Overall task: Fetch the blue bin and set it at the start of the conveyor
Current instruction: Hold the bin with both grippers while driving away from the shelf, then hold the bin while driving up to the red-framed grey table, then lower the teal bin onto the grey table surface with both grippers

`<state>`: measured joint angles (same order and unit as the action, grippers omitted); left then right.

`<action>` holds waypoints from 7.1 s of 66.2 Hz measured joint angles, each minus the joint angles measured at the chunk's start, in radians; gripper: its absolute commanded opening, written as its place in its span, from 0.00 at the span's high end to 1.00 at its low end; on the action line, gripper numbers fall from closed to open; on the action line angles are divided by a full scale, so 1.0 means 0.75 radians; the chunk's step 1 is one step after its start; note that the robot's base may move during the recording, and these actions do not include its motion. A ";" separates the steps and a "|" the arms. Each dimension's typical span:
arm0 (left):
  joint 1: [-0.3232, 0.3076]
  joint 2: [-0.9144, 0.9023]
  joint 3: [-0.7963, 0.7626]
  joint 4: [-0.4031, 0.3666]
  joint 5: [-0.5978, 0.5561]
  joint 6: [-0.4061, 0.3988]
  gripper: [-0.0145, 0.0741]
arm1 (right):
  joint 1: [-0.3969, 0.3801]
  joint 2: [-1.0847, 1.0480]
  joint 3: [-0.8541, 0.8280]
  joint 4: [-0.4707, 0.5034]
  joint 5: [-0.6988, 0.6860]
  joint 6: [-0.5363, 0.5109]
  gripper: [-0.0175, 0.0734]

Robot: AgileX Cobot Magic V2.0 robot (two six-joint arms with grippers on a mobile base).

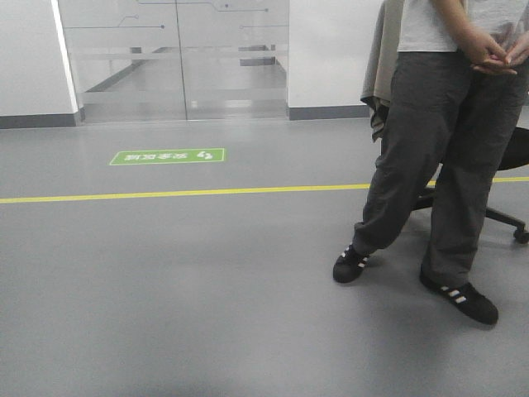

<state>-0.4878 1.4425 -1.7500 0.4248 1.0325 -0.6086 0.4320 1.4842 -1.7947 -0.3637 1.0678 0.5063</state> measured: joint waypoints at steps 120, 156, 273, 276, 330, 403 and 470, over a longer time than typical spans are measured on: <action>0.000 0.000 0.000 0.042 -0.020 0.000 0.96 | 0.000 0.002 0.000 0.008 -0.010 0.002 0.98; 0.000 0.000 0.000 0.042 -0.022 0.000 0.96 | 0.000 0.002 0.000 0.005 -0.010 0.002 0.98; 0.000 0.000 0.000 0.042 -0.025 0.000 0.96 | 0.000 0.002 0.000 0.002 -0.008 0.002 0.98; 0.000 0.000 0.000 0.042 -0.025 0.000 0.96 | 0.000 0.002 0.000 0.002 -0.008 0.002 0.98; 0.000 0.000 0.000 0.042 -0.025 0.000 0.96 | 0.000 0.002 0.000 0.002 -0.008 0.002 0.98; 0.000 0.000 0.000 0.042 -0.025 0.000 0.96 | 0.000 0.002 0.000 0.002 -0.028 0.002 0.98; 0.119 0.300 0.469 0.028 -0.592 -0.130 0.96 | -0.158 0.218 0.684 -0.049 -0.751 0.253 0.98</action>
<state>-0.3989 1.6676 -1.3985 0.4455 0.5887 -0.7063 0.3133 1.6475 -1.2814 -0.4003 0.5048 0.6958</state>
